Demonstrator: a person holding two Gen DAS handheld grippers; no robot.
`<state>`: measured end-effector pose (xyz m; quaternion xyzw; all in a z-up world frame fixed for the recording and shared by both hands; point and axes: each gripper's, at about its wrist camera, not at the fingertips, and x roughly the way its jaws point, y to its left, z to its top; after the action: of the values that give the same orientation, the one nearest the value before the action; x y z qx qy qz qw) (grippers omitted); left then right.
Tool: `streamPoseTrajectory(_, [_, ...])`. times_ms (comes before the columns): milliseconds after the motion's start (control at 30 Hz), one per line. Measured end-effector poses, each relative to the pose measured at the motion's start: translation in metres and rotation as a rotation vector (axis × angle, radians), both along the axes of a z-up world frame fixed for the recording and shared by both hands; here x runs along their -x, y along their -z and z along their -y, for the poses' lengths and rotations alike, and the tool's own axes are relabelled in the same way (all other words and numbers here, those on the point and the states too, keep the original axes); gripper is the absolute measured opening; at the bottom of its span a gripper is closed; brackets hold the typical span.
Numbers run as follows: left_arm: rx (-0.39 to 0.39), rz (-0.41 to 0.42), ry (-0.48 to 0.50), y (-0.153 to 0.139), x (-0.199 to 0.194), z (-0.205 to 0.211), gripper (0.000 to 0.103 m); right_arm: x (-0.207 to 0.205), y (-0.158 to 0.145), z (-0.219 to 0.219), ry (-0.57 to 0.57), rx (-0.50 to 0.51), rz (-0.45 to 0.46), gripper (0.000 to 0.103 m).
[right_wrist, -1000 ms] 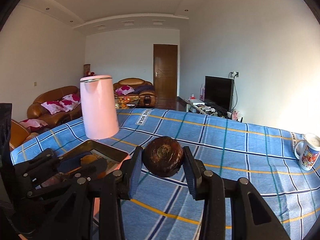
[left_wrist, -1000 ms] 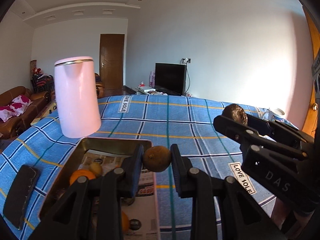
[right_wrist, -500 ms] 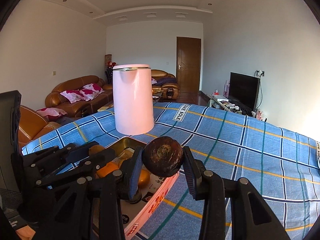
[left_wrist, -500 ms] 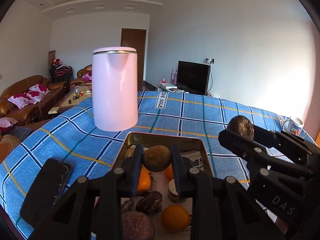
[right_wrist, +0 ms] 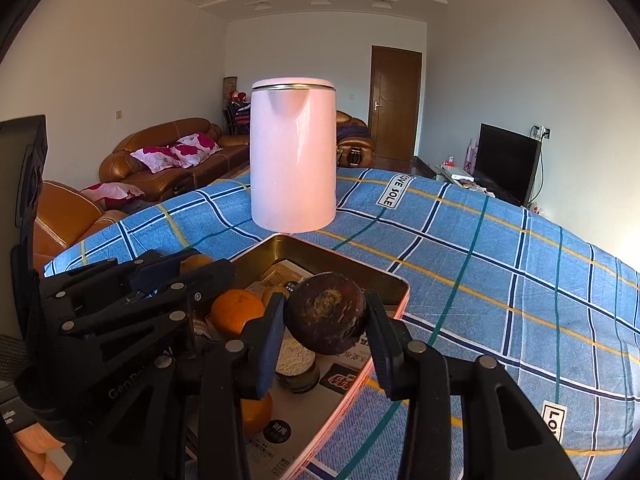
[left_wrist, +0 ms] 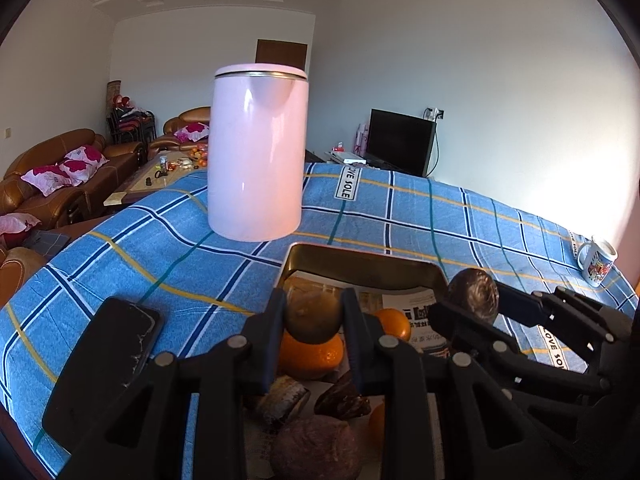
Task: Organize fruits
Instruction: 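Lower both grippers into the tin and open them to release the fruits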
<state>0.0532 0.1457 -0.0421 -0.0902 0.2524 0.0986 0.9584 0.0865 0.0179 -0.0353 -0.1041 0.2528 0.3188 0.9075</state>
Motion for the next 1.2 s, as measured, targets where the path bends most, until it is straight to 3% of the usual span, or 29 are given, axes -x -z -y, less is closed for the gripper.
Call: streamPoseTrajectory(1200, [-0.061, -0.102, 0.013, 0.022, -0.005, -0.001, 0.029, -0.005, 0.028, -0.016, -0.029, 0.084, -0.111, 0.042])
